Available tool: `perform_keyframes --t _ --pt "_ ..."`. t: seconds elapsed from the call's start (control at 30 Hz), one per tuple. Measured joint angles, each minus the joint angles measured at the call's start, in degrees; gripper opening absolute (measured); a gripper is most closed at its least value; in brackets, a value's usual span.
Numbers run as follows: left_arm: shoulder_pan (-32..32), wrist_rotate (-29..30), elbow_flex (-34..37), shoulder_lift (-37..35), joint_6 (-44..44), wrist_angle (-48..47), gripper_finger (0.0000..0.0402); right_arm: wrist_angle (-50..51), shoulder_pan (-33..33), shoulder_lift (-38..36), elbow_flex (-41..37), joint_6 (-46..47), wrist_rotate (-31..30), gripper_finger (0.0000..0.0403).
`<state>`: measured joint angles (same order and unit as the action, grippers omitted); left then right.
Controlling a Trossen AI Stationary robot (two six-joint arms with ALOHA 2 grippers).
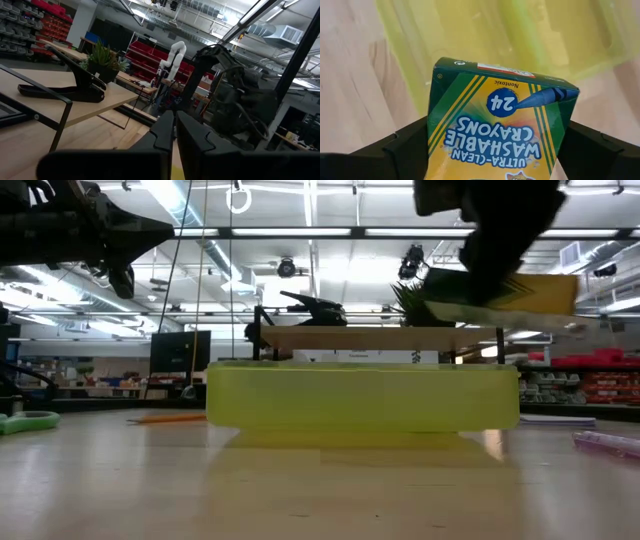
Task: Pack school essentials
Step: Put the crayon box into the yellow supply box
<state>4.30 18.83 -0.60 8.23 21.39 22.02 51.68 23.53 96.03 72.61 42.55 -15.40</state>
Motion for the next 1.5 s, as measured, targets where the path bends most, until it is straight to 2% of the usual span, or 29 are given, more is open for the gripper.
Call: perform_keyframes --t 0.2,0.47,0.7,0.87,1.13,1.5 --pt "0.0 0.0 0.0 0.0 0.0 0.0 0.0036 -2.5 -2.8 0.0 2.0 -5.2 0.0 0.0366" --pt "0.0 0.0 0.0 0.0 0.0 0.0 0.0026 -11.9 -4.8 0.0 2.0 -13.5 -0.5 0.0366" --pt "0.0 0.0 0.0 0.0 0.0 0.1 0.0031 -17.6 -6.5 2.8 2.0 -20.1 -1.2 0.0366" --pt "0.0 0.0 0.0 0.2 0.0 0.3 0.0036 -24.4 -8.1 6.5 2.1 -23.6 2.6 0.0366" --pt "0.0 0.0 0.0 0.6 0.0 0.0 0.0027 -27.6 -10.5 11.6 2.4 -27.6 6.8 0.0366" --pt "0.0 0.0 0.0 0.7 0.0 0.1 0.0035 -25.3 -11.1 24.1 17.7 -41.2 7.8 0.0366"
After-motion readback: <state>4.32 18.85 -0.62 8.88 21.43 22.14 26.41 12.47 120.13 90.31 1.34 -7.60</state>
